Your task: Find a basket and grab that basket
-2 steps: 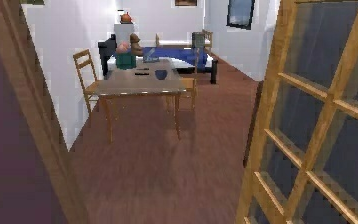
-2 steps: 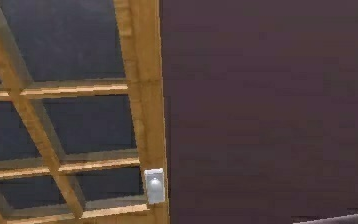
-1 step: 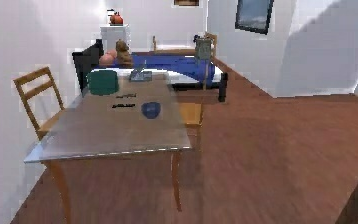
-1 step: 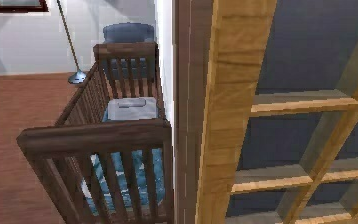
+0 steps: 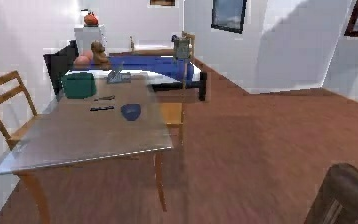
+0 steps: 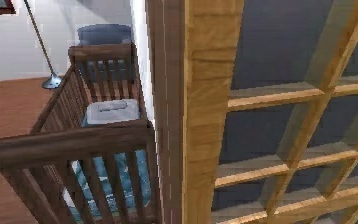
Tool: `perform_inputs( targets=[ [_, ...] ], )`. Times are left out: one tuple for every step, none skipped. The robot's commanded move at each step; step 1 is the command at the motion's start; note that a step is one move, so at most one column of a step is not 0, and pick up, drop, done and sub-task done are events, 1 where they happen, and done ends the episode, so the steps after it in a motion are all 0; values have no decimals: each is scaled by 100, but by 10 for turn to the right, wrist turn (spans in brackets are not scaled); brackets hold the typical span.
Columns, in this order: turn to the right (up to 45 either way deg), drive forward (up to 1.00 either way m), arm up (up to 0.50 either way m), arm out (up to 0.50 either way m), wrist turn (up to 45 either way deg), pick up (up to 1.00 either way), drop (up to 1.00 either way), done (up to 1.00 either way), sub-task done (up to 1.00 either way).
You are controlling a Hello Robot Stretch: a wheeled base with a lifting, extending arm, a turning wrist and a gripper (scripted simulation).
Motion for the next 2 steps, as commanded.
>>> perform_inputs(
  targets=[
    [0, 5, 0, 0, 0, 0, 0, 0, 0],
    [210, 0, 0, 0, 0, 0, 0, 0, 0]
  ],
)
